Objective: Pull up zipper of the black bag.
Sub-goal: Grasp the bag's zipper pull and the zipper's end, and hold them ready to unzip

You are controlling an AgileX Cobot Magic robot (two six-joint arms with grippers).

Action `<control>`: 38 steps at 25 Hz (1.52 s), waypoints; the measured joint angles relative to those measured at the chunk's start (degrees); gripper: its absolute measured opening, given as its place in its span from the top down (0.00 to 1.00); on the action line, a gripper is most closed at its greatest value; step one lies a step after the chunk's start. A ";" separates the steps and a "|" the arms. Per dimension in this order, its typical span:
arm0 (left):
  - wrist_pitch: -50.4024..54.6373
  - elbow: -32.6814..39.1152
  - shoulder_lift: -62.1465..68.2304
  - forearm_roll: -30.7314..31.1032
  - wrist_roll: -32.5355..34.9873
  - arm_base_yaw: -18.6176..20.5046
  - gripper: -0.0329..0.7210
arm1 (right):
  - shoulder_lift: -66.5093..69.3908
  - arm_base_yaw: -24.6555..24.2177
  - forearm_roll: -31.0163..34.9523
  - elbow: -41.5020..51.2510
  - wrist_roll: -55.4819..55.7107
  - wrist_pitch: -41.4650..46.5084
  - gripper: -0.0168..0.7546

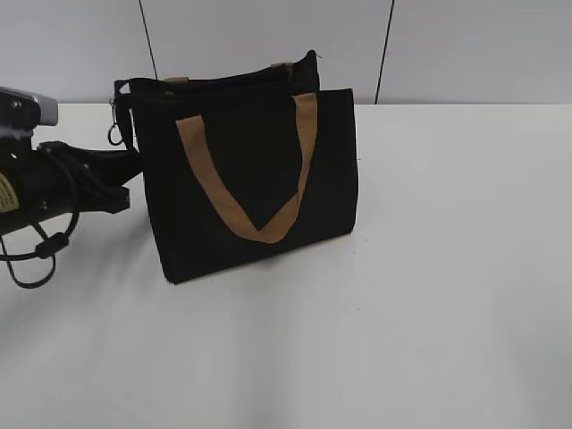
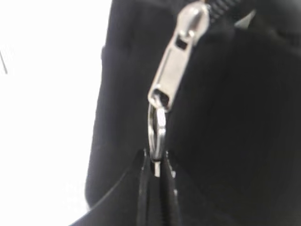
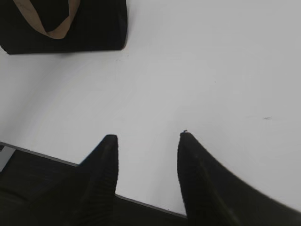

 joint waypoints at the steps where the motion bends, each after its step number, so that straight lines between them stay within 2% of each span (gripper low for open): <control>1: 2.62 0.26 -2.63 0.23 0.00 0.00 0.93 | 0.00 0.00 0.27 0.00 0.00 -0.05 0.56; 9: 20.27 0.46 -19.75 5.38 0.00 0.00 0.93 | 3.73 0.00 2.85 0.00 0.00 -0.32 0.56; 15: 26.95 0.46 -30.92 8.00 -0.97 0.00 0.93 | 11.49 0.00 6.15 -2.13 -1.77 -1.94 0.56; 21: 27.54 0.48 -35.04 8.62 -4.11 -0.27 0.93 | 19.32 0.00 11.85 -4.49 -10.98 -6.96 0.56; 28: 23.54 0.48 -35.05 9.42 -7.09 -0.27 0.93 | 31.11 0.00 19.31 -9.81 -23.53 -11.33 0.56; 38: 22.86 0.48 -35.05 9.50 -7.29 -0.27 0.93 | 49.31 0.60 36.84 -14.19 -45.09 -14.95 0.56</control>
